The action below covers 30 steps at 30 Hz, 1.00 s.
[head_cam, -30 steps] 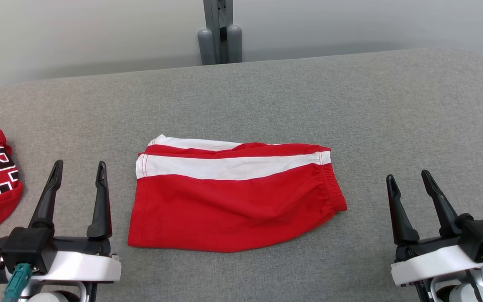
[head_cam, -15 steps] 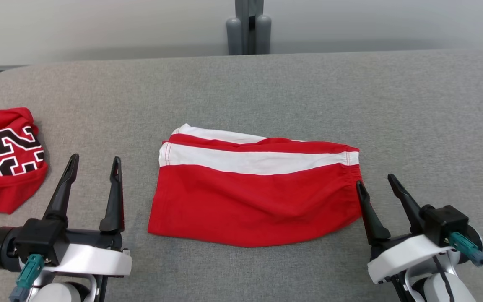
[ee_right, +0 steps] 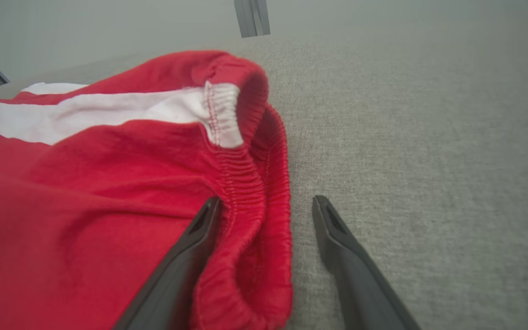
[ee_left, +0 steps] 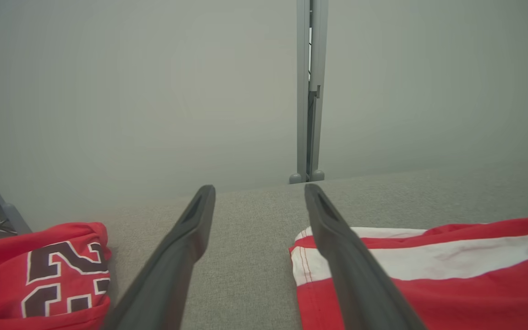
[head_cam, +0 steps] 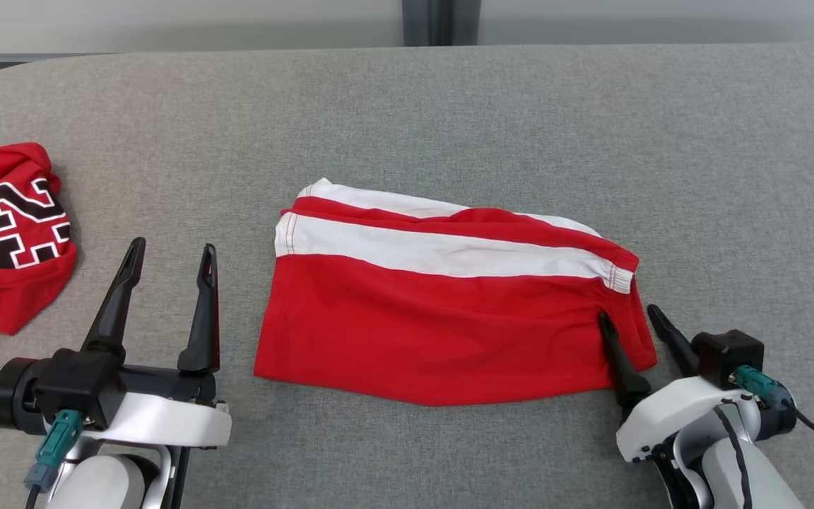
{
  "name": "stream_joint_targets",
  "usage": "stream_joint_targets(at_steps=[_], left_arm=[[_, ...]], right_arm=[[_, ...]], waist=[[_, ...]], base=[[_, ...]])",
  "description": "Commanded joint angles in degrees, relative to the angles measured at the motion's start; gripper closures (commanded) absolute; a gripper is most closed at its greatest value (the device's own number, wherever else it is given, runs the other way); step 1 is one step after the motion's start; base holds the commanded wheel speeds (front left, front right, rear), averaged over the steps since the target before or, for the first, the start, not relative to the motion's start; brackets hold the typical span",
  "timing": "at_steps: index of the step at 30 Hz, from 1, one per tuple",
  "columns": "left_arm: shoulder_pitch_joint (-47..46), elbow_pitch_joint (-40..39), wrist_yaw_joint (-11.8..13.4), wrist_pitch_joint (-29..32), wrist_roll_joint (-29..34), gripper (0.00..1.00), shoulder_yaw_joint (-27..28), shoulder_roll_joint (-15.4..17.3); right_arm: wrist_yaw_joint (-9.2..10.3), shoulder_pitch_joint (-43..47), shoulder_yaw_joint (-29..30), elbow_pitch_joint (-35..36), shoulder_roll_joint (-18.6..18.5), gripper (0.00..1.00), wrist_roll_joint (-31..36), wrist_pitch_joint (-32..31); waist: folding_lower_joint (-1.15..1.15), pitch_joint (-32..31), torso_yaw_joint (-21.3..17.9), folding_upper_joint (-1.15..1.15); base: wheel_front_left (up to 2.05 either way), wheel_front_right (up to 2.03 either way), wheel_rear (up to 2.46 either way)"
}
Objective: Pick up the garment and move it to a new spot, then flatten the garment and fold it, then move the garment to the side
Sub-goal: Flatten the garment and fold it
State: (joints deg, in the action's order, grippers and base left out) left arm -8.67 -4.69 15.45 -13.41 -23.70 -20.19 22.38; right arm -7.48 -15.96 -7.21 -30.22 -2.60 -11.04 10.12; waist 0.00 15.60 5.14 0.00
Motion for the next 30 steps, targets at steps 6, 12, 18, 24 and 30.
stream_joint_targets(at_steps=[6, 12, 18, 24, 30], left_arm=[[-1.67, 0.95, -0.75, -0.69, 0.10, 0.00, -0.11, -0.38], [-2.03, 1.50, -0.94, -0.79, 0.03, 0.00, 0.02, -0.31], [-2.02, 1.69, -1.12, -1.00, -0.19, 0.00, 0.08, -0.09], [-2.31, 1.90, -1.16, -0.95, -0.33, 0.00, -0.05, 0.26], [-2.67, 1.65, -1.20, -0.50, -0.28, 0.00, -0.18, 0.77]], right_arm=[[-0.03, -1.80, -3.20, -4.09, -0.38, 1.00, -4.86, 0.03], [-0.02, -3.19, -4.28, -5.01, -0.52, 1.00, -8.57, 1.61], [-0.01, -2.39, 0.44, -5.98, -2.09, 1.00, -8.10, 2.74], [-0.01, -1.09, 6.29, -6.69, -3.49, 1.00, -7.88, 3.47], [-0.03, -2.32, 5.14, -4.03, -2.30, 1.00, -8.94, 2.62]], waist=[[0.00, 0.41, -0.80, 0.00], [0.00, 0.28, -1.59, 0.00], [0.00, 0.23, -2.78, 0.00], [0.00, 0.16, -4.17, 0.00], [0.00, 0.15, -5.25, 0.00]], base=[[0.00, 0.00, 0.00], [0.00, 0.00, 0.00], [0.00, 0.00, 0.00], [0.00, 0.00, 0.00], [0.00, 0.00, 0.00]])
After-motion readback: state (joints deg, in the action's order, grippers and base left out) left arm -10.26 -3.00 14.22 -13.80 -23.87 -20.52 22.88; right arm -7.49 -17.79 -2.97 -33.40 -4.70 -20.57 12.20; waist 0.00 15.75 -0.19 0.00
